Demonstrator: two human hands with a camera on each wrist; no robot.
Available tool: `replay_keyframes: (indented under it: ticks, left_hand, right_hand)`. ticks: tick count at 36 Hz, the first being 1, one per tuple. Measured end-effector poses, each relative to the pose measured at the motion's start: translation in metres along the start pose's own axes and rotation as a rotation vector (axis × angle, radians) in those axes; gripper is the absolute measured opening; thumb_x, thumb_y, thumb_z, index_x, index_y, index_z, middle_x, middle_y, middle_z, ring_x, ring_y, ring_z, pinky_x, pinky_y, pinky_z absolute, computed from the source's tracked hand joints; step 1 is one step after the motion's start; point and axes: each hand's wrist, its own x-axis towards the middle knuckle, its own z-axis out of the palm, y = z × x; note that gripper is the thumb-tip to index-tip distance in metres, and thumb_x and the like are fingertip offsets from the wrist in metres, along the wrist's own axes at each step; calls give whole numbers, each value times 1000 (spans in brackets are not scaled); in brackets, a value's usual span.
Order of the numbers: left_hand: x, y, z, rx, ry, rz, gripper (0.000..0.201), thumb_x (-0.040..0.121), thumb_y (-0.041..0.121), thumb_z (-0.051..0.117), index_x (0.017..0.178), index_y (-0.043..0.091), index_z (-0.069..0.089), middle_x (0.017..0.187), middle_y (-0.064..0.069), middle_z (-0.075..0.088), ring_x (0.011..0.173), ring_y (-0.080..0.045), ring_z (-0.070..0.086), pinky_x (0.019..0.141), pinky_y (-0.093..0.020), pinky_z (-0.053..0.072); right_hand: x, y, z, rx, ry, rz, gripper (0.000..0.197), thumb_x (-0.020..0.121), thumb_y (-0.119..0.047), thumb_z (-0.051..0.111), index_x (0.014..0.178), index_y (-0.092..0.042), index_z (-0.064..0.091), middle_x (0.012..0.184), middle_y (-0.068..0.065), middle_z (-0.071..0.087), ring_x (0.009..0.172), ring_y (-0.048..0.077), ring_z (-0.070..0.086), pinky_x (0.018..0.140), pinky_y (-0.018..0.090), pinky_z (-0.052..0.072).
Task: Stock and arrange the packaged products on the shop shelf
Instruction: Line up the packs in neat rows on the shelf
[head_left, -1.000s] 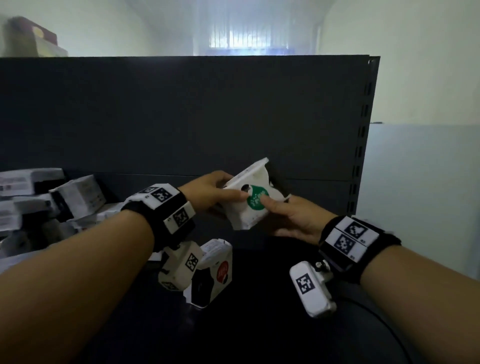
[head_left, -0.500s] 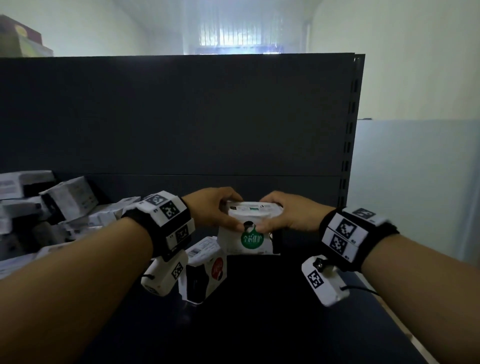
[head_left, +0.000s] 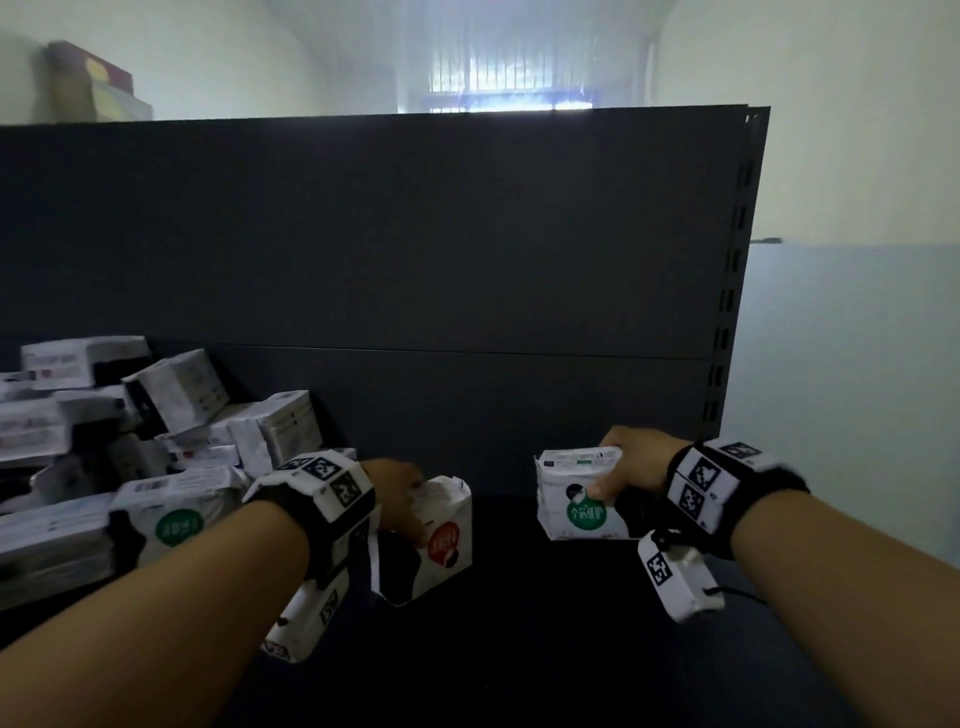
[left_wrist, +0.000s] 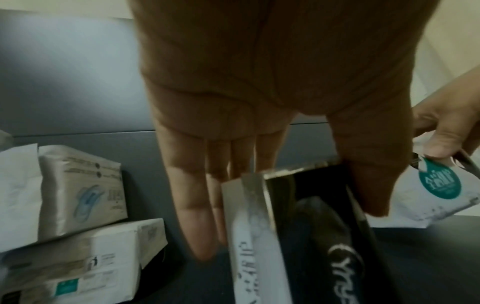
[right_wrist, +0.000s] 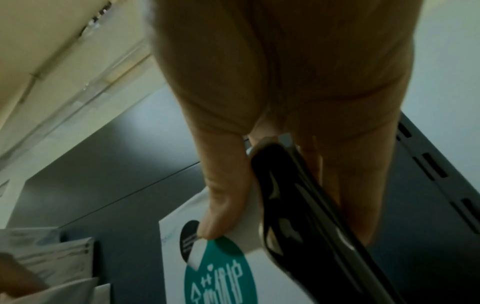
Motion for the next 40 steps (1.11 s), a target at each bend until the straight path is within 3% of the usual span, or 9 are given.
replay_keyframes:
  ticks: [2, 9, 14, 19, 23, 31, 34, 36, 40]
  left_hand:
    - [-2, -4, -2, -12, -18, 15, 76, 77, 48, 70, 142, 24, 38, 138, 3, 48, 125, -18, 46, 103, -27, 37]
    - [-4, -6, -3, -3, 6, 40, 63, 76, 46, 72, 132, 24, 51, 128, 5, 57, 116, -14, 53, 96, -23, 39]
    - [-6, -9, -1, 19, 29, 56, 57, 75, 49, 71, 124, 22, 59, 120, 4, 62, 109, -13, 56, 89, -22, 41]
    - [-6, -11, 0, 41, 63, 77, 55, 76, 50, 71, 123, 24, 60, 119, 4, 62, 109, -13, 56, 84, -19, 38]
    - [-3, -11, 0, 124, 79, 85, 52, 76, 51, 69, 120, 23, 60, 119, 3, 61, 111, -15, 54, 92, -24, 40]
    - [6, -11, -2, 172, 38, 95, 51, 78, 53, 67, 119, 24, 58, 119, 5, 58, 111, -12, 54, 89, -20, 39]
    - [8, -12, 0, 156, 37, 82, 51, 77, 53, 68, 118, 24, 58, 115, 6, 58, 108, -11, 53, 85, -18, 38]
    - [9, -14, 1, 147, 37, 83, 49, 77, 53, 67, 117, 25, 58, 105, 8, 54, 103, -9, 52, 81, -17, 36]
    - [10, -15, 3, 136, 40, 80, 50, 76, 53, 68, 117, 27, 58, 105, 9, 53, 102, -10, 51, 84, -19, 37]
  right_hand:
    - [1, 6, 0, -27, 11, 22, 27, 75, -20, 81, 91, -14, 60, 92, 5, 64, 86, 19, 60, 72, 26, 46]
    - [4, 15, 11, -24, 36, 58, 43, 75, -21, 81, 111, -10, 59, 107, 7, 63, 102, 21, 60, 85, 30, 48]
    - [7, 10, 13, -89, -4, 75, 33, 79, -22, 78, 101, -6, 58, 105, 12, 62, 98, 23, 59, 84, 30, 46]
    - [7, 17, 9, -257, 17, 169, 52, 83, -23, 73, 127, -4, 53, 128, 12, 59, 118, 25, 56, 97, 32, 47]
    - [11, 34, 6, -353, 69, 219, 55, 84, -28, 72, 130, -7, 51, 131, 10, 57, 119, 24, 56, 97, 31, 46]
    - [27, 78, -6, -403, 173, 251, 63, 77, -30, 77, 133, -14, 52, 136, 13, 52, 125, 30, 51, 102, 38, 43]
    - [39, 91, -8, -456, 143, 372, 79, 74, -34, 79, 142, -21, 41, 141, 12, 47, 127, 33, 49, 103, 45, 44]
    - [43, 96, -9, -455, 162, 417, 86, 75, -33, 79, 146, -15, 34, 145, 15, 43, 130, 34, 45, 105, 45, 42]
    - [46, 98, -7, -421, 219, 419, 65, 80, -25, 75, 135, -4, 47, 137, 19, 49, 125, 35, 50, 99, 41, 44]
